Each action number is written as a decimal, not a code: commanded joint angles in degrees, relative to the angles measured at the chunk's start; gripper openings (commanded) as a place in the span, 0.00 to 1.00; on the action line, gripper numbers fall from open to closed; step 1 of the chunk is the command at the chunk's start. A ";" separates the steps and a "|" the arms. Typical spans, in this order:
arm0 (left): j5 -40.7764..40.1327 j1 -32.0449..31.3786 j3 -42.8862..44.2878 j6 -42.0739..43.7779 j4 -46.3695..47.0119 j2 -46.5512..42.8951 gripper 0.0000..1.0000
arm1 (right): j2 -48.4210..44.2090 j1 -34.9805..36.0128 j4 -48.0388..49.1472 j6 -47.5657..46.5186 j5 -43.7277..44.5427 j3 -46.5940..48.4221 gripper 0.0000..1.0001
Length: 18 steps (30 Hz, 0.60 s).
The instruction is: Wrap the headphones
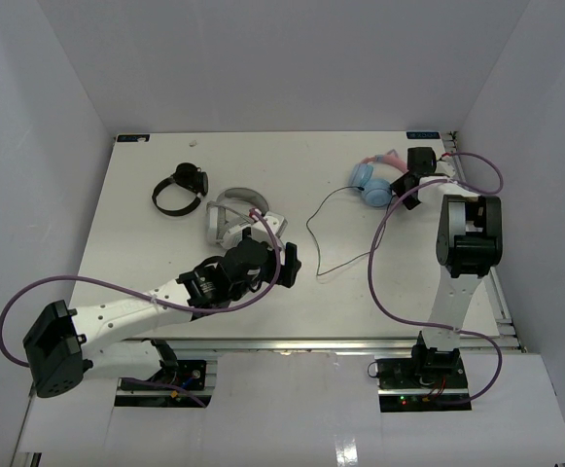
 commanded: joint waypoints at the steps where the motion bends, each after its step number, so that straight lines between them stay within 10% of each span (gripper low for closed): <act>1: -0.87 0.03 -0.97 0.19 1.71 -0.77 0.86 | 2.43 -0.01 -0.83 -0.69 -0.61 1.89 0.39; 5: -0.63 0.03 -0.92 -0.19 1.69 -1.39 0.86 | 3.64 -0.01 -0.81 -3.15 -1.19 2.45 0.08; 18: -0.76 0.03 2.62 -0.99 -1.69 -4.78 0.86 | -6.61 0.33 8.22 -28.69 -12.56 -4.47 0.08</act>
